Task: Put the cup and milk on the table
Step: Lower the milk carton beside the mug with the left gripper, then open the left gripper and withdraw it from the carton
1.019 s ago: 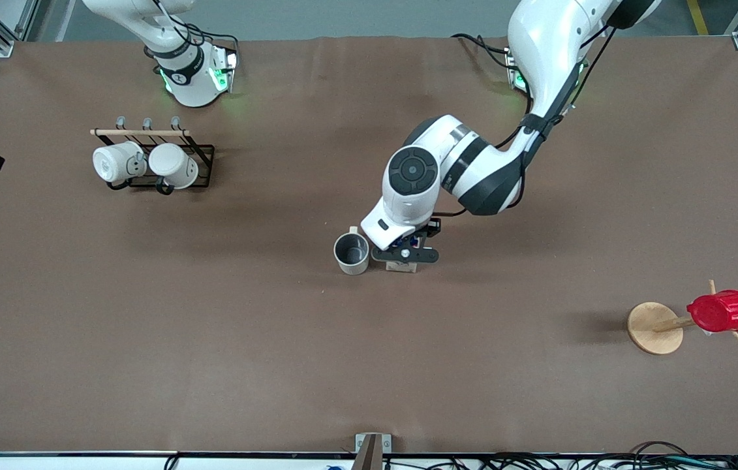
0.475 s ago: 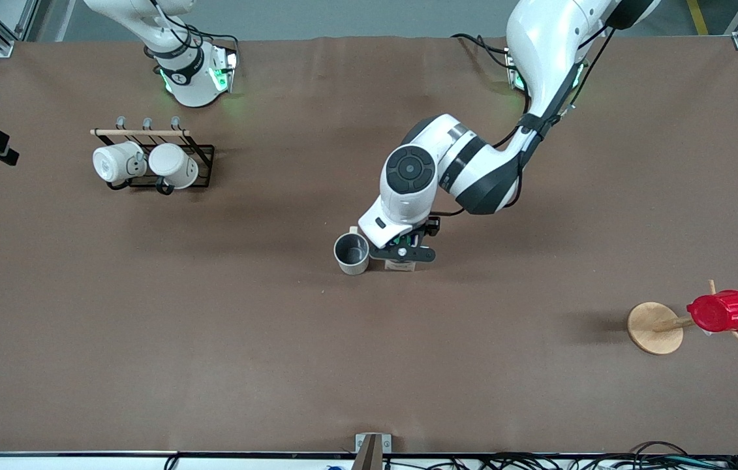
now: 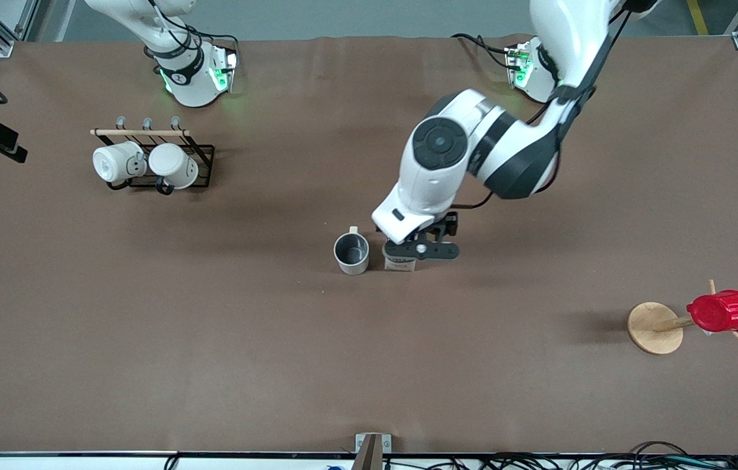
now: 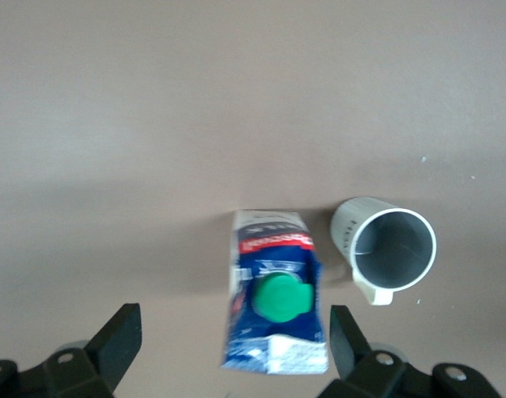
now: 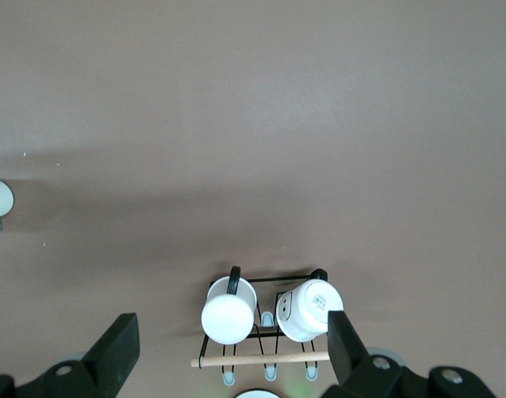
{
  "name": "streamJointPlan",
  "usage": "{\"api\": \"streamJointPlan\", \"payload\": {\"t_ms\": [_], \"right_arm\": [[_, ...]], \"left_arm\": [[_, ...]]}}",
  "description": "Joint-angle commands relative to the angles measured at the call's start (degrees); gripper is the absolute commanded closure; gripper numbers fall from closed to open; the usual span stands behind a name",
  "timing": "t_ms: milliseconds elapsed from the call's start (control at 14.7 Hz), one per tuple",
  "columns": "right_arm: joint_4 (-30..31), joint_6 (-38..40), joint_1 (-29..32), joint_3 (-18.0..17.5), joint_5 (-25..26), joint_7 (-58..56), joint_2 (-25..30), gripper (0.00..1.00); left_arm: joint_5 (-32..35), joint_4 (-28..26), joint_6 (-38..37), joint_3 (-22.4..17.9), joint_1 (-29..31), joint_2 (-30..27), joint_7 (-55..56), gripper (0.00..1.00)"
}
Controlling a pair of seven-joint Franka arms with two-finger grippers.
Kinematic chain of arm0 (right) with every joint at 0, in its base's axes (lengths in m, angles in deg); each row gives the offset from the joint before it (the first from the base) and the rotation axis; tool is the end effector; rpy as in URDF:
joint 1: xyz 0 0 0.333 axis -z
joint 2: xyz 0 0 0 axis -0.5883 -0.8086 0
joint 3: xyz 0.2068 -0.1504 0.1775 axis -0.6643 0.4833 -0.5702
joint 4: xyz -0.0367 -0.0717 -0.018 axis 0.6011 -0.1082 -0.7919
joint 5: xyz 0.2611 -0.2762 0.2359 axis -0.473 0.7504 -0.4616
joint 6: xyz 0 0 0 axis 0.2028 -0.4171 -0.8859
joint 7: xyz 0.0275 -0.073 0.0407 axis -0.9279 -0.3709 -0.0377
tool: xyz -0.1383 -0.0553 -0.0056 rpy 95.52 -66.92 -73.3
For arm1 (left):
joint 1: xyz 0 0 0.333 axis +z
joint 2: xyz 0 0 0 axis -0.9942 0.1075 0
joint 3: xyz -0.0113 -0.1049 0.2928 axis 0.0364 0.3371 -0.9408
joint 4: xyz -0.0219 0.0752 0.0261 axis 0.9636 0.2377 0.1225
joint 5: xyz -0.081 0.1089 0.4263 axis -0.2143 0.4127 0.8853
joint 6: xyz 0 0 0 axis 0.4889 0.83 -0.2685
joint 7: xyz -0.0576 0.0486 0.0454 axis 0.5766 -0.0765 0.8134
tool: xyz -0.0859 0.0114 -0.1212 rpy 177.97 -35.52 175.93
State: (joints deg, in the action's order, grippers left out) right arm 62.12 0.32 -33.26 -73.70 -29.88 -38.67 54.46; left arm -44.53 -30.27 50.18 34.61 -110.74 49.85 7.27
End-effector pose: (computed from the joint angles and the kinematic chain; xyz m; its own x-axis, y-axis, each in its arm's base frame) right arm 0.5905 -0.0371 0.6258 0.9953 -0.0767 -0.0593 -0.0769 -0.9970 -0.0018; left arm 0.6057 -0.4603 0.3802 0.9990 -0.0444 0.0021 -0.0444 -0.9988 0.0207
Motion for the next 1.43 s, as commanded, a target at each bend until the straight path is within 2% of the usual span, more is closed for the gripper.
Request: {"api": "streamJointPlan", "payload": {"t_ms": [0,204,407,679,951,1154,1358], "right_arm": [[-0.66,1.29,1.00,-1.13,-0.97,0.44,0.06,0.00],[-0.74,1.47,0.38,-1.04,-0.97,0.44,0.33,0.00],[-0.66,1.38,0.21,-1.04,-0.80,0.44,0.33,0.00],[-0.74,0.85,0.29,-0.96,-0.54,0.44,0.15,0.00],[-0.66,-1.08,0.12,-0.87,-0.10,0.35,0.06,0.00],[-0.74,-1.08,-1.90,0.36,0.08,0.26,-0.02,0.00],[-0.48,-1.26,-0.59,-0.77,-0.44,0.35,-0.02,0.00]], "left_arm": [[0.49,-3.11,-4.78,0.28,4.57,-7.25,-0.33,0.00],[0.40,-5.40,-5.32,0.55,9.58,-12.44,-1.04,0.00],[-2.32,-5.40,-5.32,0.55,13.63,-14.30,-1.30,0.00],[-2.42,-5.40,-6.28,0.37,15.73,-15.35,-2.35,0.00],[-2.59,-5.58,-8.48,0.63,21.36,-17.72,-10.60,0.00],[-4.43,-5.67,-8.74,0.02,22.95,-20.10,-13.85,0.00],[-4.26,-5.58,-13.14,-2.78,23.13,-21.85,-18.42,0.00]]}}
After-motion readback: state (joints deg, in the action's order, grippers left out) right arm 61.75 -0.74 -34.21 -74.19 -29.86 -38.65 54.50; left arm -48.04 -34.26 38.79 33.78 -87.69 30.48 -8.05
